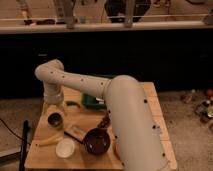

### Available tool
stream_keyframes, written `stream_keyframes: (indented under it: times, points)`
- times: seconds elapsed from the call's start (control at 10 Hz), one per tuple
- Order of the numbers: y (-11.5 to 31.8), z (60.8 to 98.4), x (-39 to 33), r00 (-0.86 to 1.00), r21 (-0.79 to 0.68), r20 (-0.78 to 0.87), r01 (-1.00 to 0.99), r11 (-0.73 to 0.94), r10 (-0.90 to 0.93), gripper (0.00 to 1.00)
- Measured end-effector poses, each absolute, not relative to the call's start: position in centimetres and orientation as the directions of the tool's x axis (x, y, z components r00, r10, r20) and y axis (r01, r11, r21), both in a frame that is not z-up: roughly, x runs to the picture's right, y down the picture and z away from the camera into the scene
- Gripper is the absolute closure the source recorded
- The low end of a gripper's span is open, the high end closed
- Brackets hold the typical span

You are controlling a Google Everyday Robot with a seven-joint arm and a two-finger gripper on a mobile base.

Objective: Stack cups on top of each other

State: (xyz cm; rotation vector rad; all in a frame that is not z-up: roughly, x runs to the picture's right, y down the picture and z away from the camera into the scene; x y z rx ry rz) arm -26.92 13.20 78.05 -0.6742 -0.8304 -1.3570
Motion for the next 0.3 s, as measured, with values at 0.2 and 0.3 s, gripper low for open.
stream_keyframes:
  times: [0.2, 0.3]
  points:
    - [13.17, 78.19, -26.93, 0.026, 0.043, 0.829, 0.993, 0.110, -0.558, 0.20]
    - [13.24, 78.22, -26.86, 0.032, 0.036, 0.828, 0.993, 0.109, -0.560, 0.20]
